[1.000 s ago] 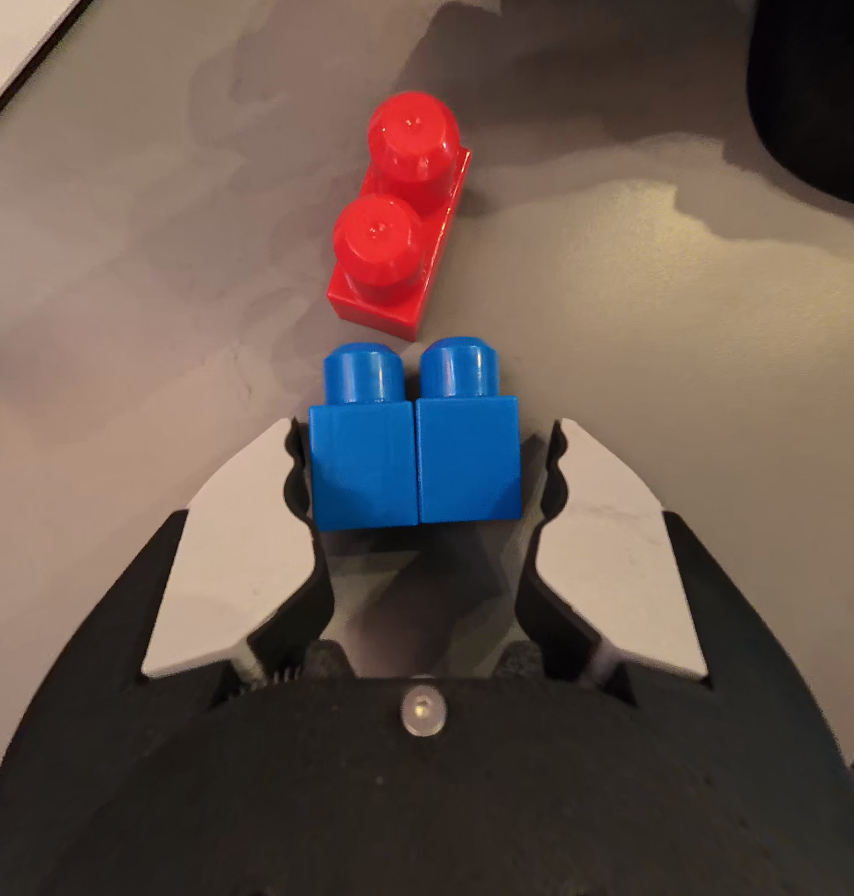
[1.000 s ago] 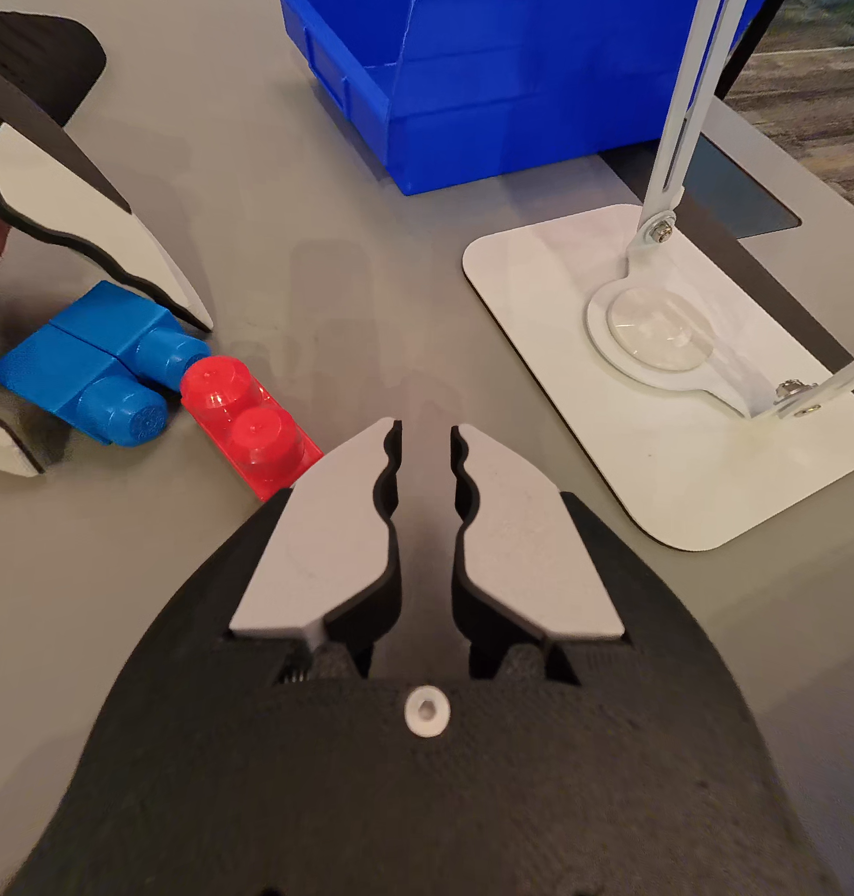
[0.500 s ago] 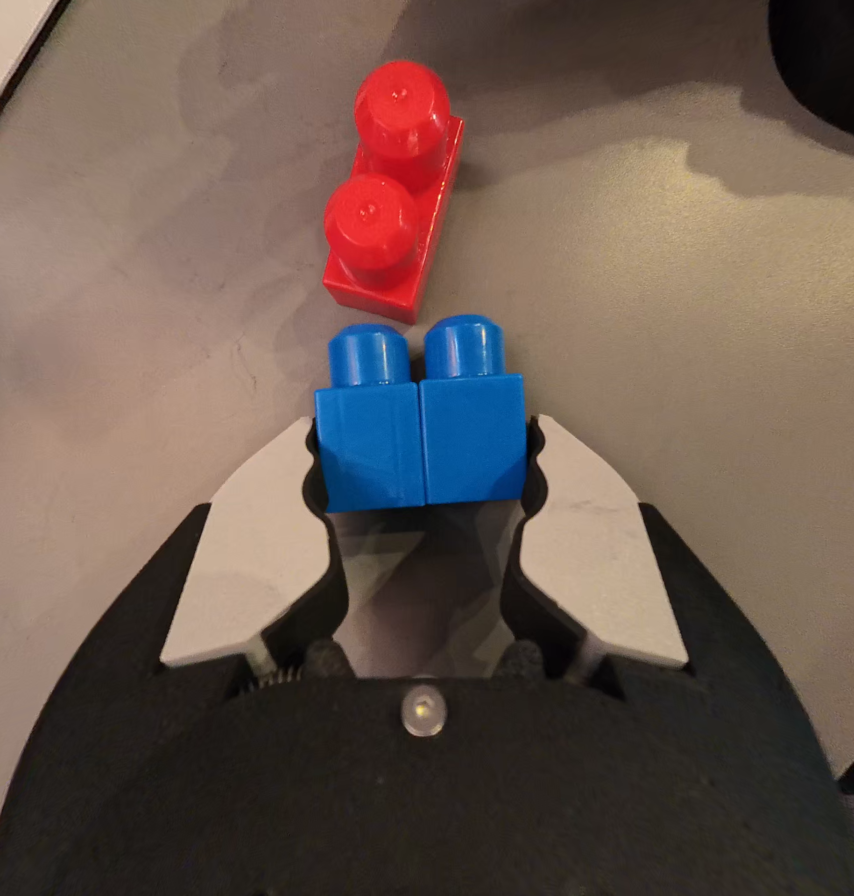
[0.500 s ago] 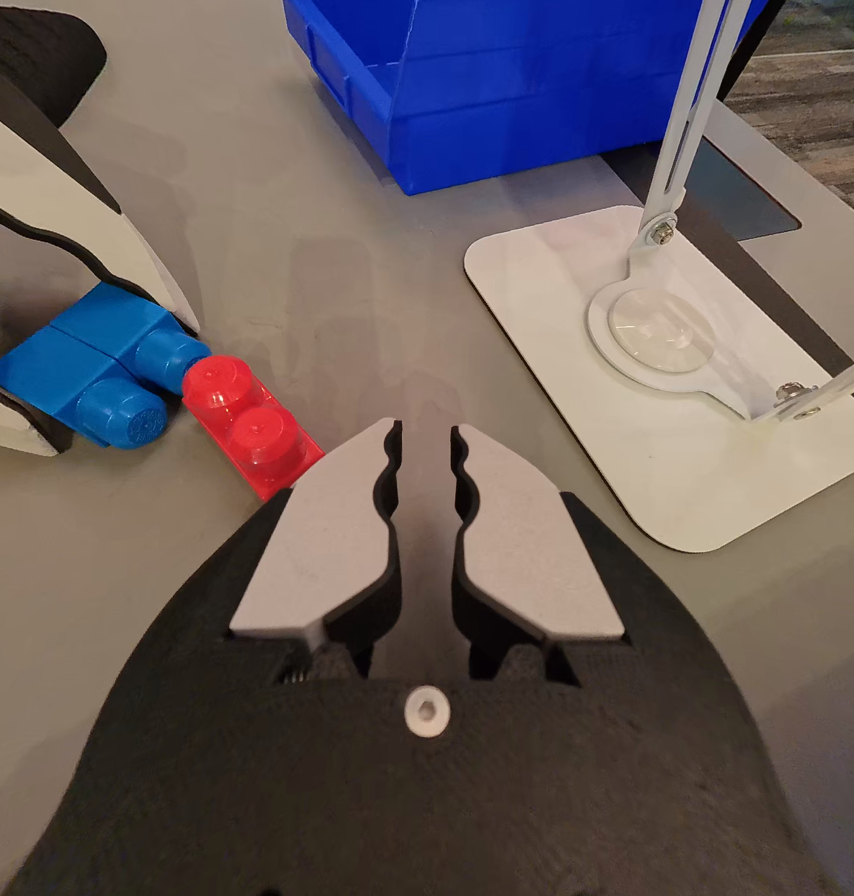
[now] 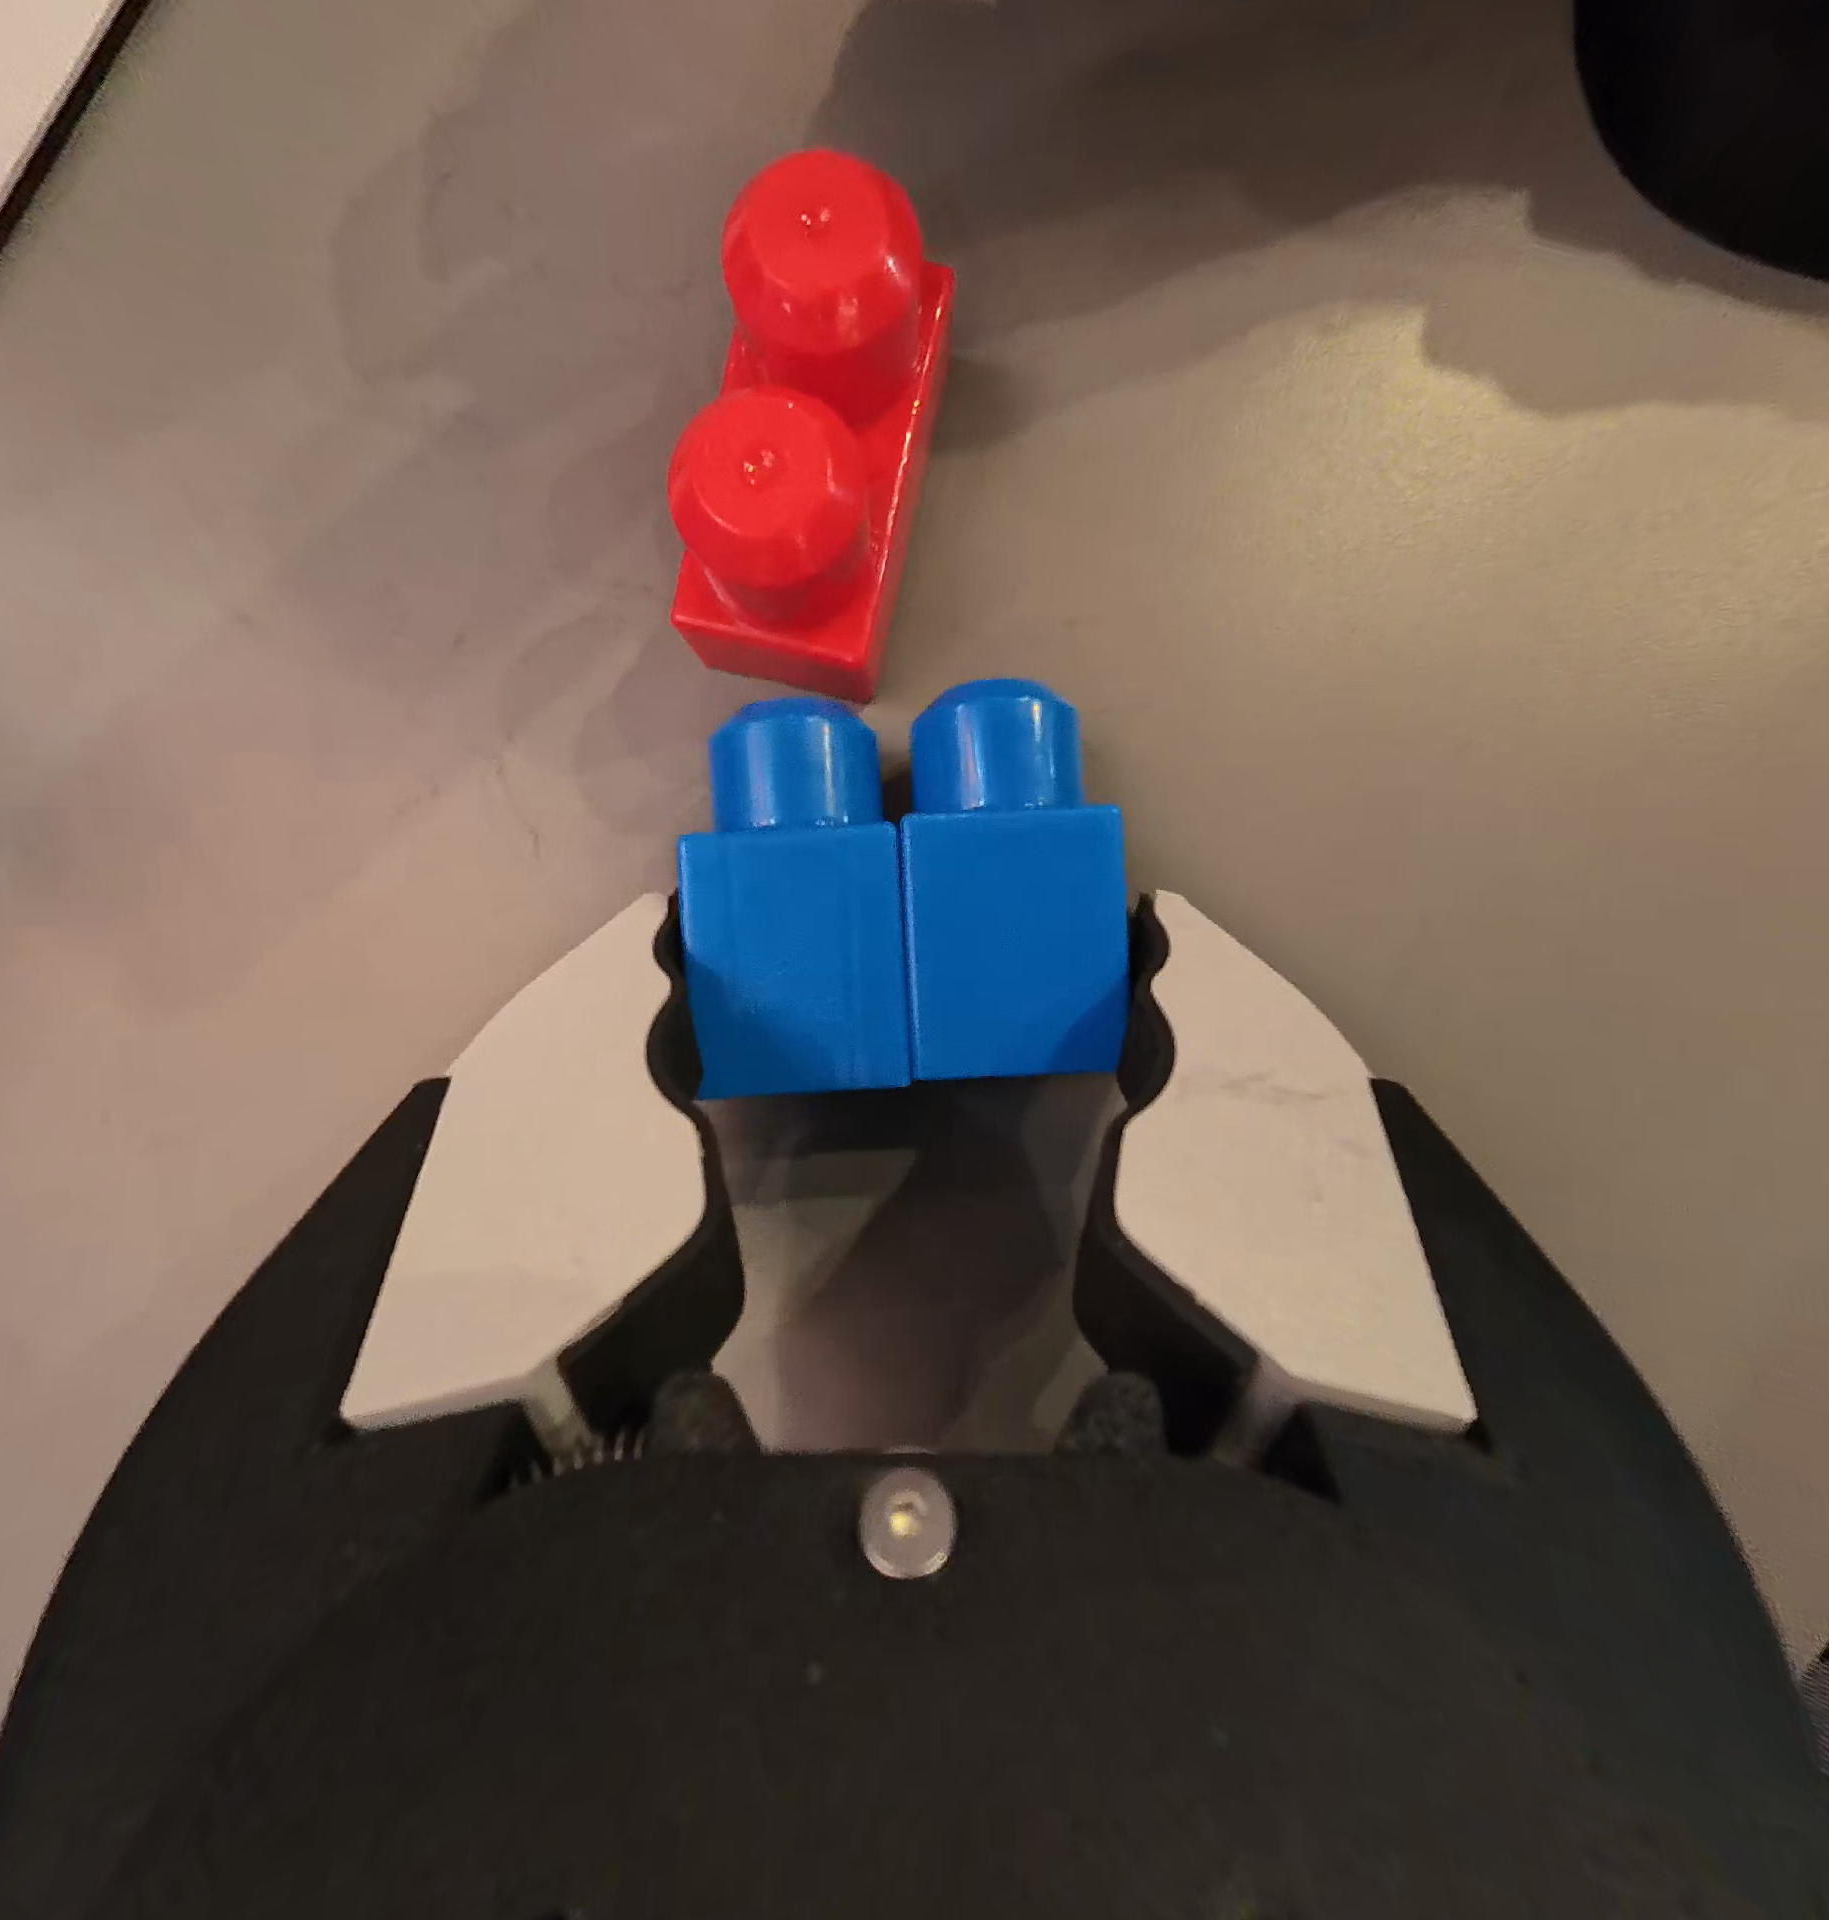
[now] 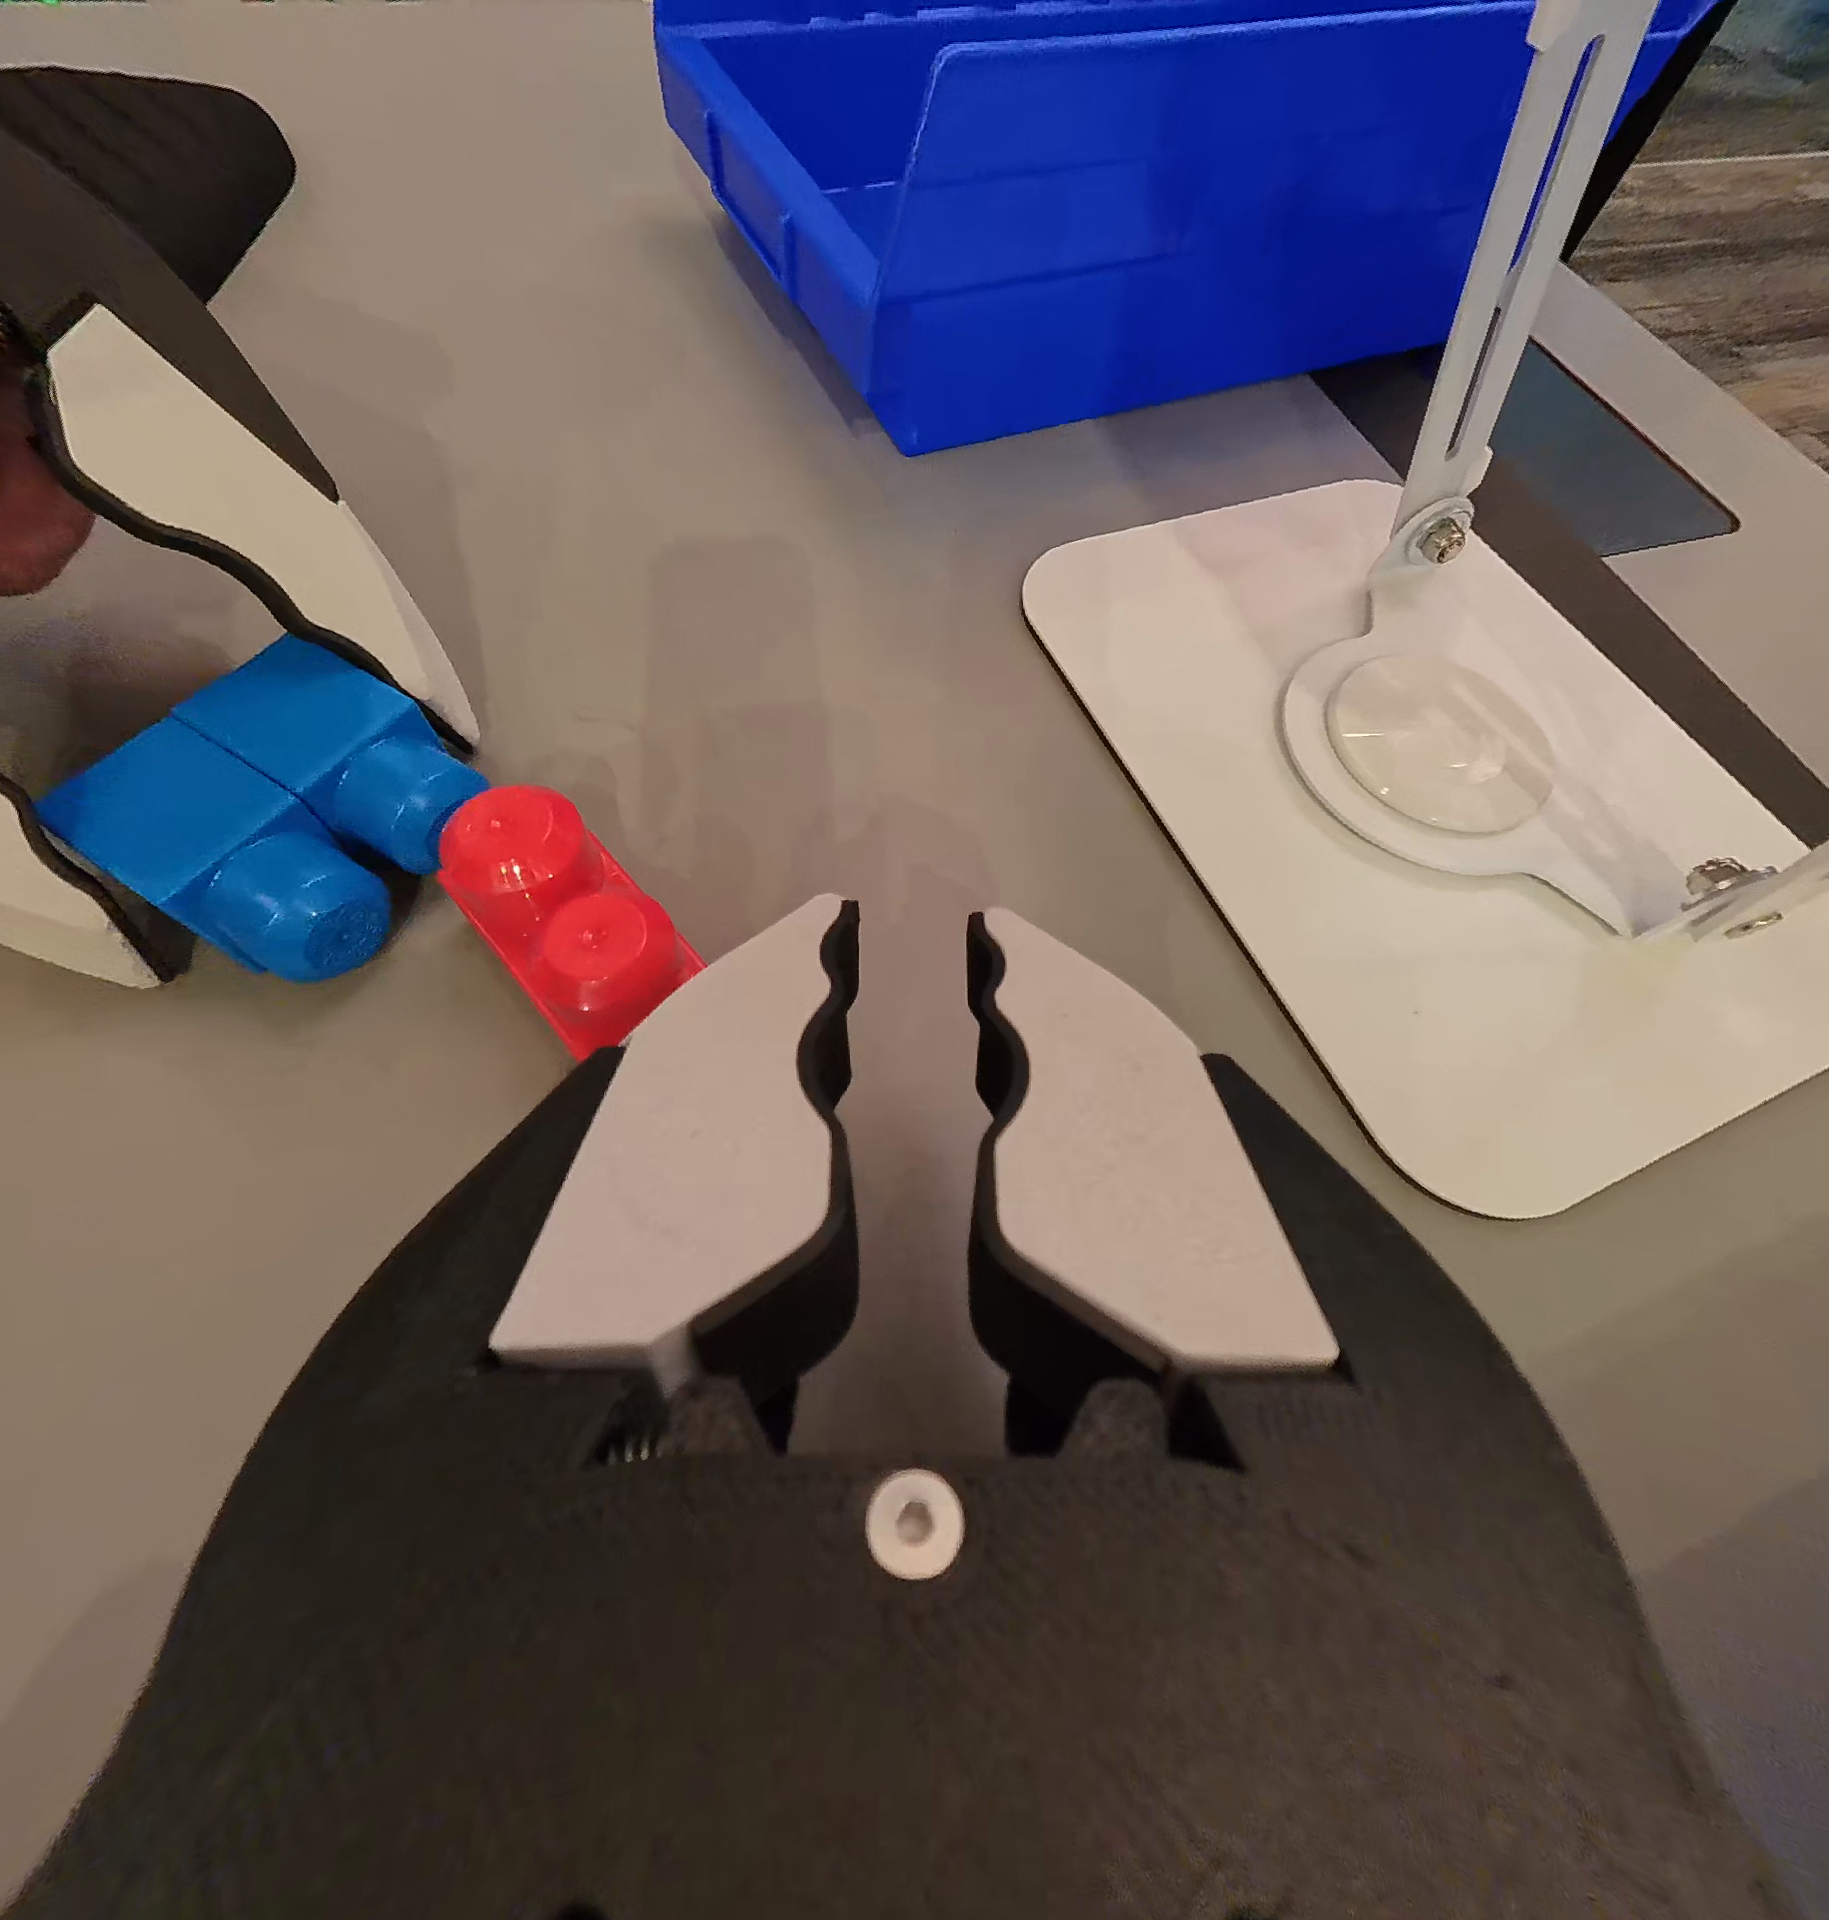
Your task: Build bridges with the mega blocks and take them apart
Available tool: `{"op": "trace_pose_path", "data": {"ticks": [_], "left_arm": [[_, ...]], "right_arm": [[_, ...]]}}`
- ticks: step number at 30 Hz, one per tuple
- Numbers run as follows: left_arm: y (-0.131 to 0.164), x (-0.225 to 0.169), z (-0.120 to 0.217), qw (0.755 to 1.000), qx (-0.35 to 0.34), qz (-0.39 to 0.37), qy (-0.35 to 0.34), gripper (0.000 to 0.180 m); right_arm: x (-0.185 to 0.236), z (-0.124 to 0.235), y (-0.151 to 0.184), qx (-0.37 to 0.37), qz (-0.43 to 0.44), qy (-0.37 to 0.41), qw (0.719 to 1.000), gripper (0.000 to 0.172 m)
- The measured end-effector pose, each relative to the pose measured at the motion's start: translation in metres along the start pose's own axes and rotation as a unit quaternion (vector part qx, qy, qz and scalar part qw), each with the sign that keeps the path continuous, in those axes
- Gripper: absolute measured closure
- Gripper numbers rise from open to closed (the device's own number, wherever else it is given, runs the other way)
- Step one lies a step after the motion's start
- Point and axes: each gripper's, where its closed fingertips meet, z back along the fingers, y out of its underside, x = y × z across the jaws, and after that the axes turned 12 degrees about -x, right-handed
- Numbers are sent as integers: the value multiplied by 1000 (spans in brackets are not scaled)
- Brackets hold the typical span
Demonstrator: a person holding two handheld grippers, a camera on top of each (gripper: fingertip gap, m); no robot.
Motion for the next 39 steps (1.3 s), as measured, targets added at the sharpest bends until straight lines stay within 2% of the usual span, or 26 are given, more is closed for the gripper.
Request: {"op": "trace_pose_path", "data": {"ticks": [1, 3, 7, 11, 16, 19, 20, 34, 39], "left_arm": [[0, 0, 0, 1000, -2, -1, 0, 101], [2, 0, 0, 1000, -1, -4, -3, 88], [-6, 8, 7, 998, -52, -9, -34, 74], [-17, -2, 17, 991, -126, 43, -18, 81], [-1, 3, 8, 993, -101, 34, -43, 81], [0, 3, 2, 996, -84, 16, -40, 102], [-1, 3, 1, 996, -84, 15, -38, 103], [-5, -2, -2, 996, -88, -12, -25, 104], [-12, 3, 3, 992, -118, -22, -39, 105]], "right_arm": [[0, 0, 0, 1, 0, 0, 1000, 152], [-1, 0, 0, 0, -1, 1, 1000, 152], [-2, 2, 0, -3, -5, 3, 1000, 152], [-2, 1, 0, -5, -8, 1, 1000, 152], [0, 1, 0, -3, -7, -1, 1000, 152], [-1, 1, 1, -2, -6, 1, 1000, 152], [-1, 2, 0, -3, -6, 1, 1000, 152], [5, 3, -7, -20, -2, -12, 1000, 152], [13, 5, -16, -43, 5, -31, 999, 149]]}}
